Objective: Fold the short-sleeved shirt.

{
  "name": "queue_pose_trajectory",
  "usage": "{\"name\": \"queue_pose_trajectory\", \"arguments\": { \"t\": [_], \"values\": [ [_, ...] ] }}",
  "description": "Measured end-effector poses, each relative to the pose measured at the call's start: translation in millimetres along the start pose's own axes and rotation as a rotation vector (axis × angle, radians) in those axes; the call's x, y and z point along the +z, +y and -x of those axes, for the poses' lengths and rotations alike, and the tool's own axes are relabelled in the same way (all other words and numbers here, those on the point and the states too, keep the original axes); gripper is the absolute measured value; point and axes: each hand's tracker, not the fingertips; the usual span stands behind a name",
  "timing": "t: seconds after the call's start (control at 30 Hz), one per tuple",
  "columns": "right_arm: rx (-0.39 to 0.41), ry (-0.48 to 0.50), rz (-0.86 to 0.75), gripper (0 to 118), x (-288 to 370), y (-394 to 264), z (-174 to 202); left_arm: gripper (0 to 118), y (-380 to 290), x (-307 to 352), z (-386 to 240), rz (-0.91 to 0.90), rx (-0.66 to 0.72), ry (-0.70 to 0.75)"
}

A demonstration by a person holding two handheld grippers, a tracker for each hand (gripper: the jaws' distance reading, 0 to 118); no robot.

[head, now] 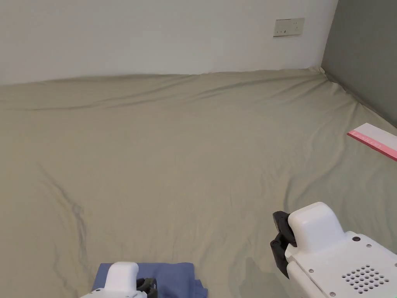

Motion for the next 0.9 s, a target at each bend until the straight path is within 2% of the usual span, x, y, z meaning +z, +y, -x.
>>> {"name": "queue_pose_trajectory", "arguments": {
  "t": [0.17, 0.33, 0.43, 0.6, 0.73, 0.83, 0.9],
  "values": [
    [0.008, -0.001, 0.013, 2, 1, -2, 2, 0, -32, -29, -35, 0.030, -0.094, -0.017],
    [0.015, -0.004, 0.027, 2, 1, -5, 1, 0, -48, -43, -74, -0.015, -0.235, 0.118],
    [0.020, -0.007, 0.033, 2, 0, -6, 0, 0, -48, -39, -87, -0.019, -0.238, 0.162],
    [0.004, -0.006, 0.032, 2, -5, -6, 0, 0, -60, -34, -103, -0.009, -0.225, 0.064],
    [0.017, 0.009, 0.029, 2, -8, -2, 7, 0, -74, -38, -113, 0.160, -0.185, -0.169],
    [0.030, 0.019, 0.008, 2, -9, 3, 11, 0, -79, -16, -109, 0.082, -0.186, -0.207],
    [0.025, 0.038, -0.004, 2, -14, 7, 14, 0, -68, 6, -94, 0.030, -0.137, -0.247]
  ]
}}
